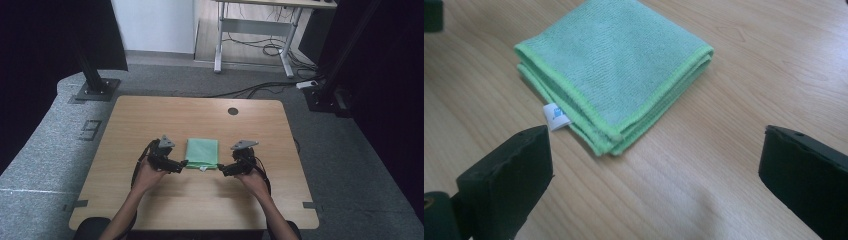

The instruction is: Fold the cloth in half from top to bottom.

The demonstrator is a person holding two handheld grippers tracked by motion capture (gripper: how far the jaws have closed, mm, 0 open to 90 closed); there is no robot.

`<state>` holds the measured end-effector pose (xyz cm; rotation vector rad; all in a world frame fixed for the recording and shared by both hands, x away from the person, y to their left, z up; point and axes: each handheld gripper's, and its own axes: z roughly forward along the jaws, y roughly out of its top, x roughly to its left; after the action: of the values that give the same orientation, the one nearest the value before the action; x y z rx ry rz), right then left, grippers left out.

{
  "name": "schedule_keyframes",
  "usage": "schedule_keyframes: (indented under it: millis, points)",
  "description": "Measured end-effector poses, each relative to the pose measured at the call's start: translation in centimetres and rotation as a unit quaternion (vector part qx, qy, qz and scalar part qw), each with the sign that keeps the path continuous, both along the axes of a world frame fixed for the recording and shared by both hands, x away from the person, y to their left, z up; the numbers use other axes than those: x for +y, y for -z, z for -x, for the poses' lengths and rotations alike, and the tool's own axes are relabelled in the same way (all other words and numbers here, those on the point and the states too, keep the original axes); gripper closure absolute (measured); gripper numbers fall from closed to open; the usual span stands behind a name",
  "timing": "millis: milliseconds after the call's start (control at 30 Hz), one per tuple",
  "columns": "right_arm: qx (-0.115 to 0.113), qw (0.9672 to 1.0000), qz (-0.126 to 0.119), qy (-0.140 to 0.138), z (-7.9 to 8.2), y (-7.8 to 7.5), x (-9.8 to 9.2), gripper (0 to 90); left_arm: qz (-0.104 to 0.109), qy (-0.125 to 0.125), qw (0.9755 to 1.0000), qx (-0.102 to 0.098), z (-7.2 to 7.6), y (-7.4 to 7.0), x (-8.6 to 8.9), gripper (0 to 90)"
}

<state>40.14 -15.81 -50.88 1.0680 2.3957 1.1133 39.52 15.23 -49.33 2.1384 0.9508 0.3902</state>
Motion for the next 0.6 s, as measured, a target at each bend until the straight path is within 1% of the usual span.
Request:
schedule_keyframes:
  millis: [167, 200, 267, 367, 467, 600]
  points:
    - [-0.009, 0.9999, 0.005, -0.003, 1.1, -0.6, -0.7, 0.3, 0.003, 0.004, 0.9999, -0.015, 1.1, -0.9, 0.6, 0.0]
    - [-0.008, 0.9999, 0.006, -0.003, 1.3, -0.7, -0.8, 0.3, 0.004, 0.003, 0.9998, -0.018, 1.4, -1.1, 0.7, 0.0]
    - [-0.009, 0.9999, 0.007, -0.004, 1.8, -0.9, -1.2, 0.2, 0.006, 0.003, 0.9998, -0.02, 1.8, -1.3, 1.0, 0.0]
    - [-0.011, 0.9999, 0.008, -0.002, 2.4, -1.0, -1.6, 0.1, 0.005, 0.001, 0.9998, -0.02, 2.4, -1.3, 1.5, 0.0]
    - [-0.015, 0.9998, 0.012, -0.002, 3.0, -1.0, -2.1, 0.0, -0.002, -0.002, 0.9998, -0.021, 3.0, -1.1, 2.2, 0.0]
    - [-0.015, 0.9998, 0.014, 0.003, 3.8, -0.8, -2.9, 0.0, 0.0, -0.005, 0.9997, -0.022, 3.7, -0.7, 3.2, 0.0]
